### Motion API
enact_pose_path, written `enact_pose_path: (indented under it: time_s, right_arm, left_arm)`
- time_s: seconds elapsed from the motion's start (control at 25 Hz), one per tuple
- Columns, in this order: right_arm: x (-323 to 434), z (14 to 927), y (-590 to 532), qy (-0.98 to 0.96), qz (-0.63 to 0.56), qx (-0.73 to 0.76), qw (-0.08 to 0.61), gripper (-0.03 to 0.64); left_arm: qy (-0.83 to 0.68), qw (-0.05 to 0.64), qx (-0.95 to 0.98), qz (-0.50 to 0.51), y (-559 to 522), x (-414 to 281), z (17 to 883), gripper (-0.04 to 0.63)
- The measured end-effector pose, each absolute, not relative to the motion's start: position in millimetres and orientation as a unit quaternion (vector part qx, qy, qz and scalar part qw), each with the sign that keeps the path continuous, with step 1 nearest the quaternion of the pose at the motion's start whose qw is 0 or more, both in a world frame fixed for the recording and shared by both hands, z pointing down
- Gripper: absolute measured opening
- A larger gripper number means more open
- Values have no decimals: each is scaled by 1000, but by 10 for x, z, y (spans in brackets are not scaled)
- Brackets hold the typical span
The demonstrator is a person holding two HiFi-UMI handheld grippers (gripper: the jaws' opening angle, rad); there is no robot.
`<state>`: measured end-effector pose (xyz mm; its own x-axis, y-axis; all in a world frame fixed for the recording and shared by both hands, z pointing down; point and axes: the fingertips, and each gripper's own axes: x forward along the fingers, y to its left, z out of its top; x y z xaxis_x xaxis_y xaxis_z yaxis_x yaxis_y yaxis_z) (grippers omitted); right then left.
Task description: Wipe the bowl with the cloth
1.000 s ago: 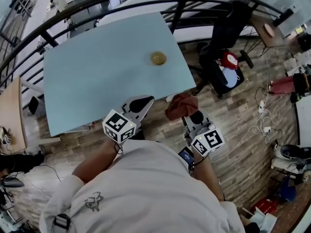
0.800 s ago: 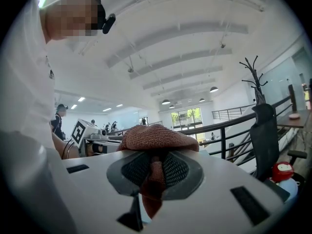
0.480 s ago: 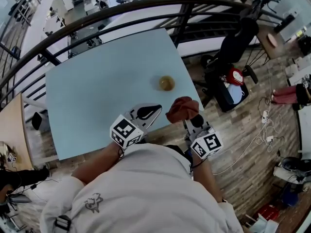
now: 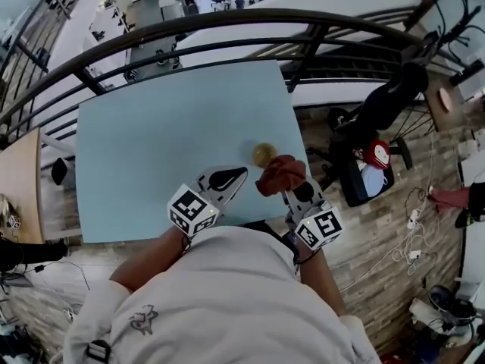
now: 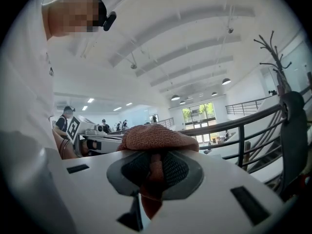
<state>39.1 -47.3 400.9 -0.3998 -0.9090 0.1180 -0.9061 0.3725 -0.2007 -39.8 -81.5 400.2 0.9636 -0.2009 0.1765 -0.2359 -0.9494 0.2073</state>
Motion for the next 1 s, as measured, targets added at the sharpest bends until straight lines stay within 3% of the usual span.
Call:
enact_pose_path:
  time_s: [0.52,1.0]
  right_arm:
    - [959,4440,-1215,904,-138,-401,-45,63]
    - [1095,4930,-1498,898,-185,-393,-65,63]
  left_arm:
    - [-254,135,952,106,-1494,202,4385,14]
    - [-263,214,927,162,-1736,287,5255,17]
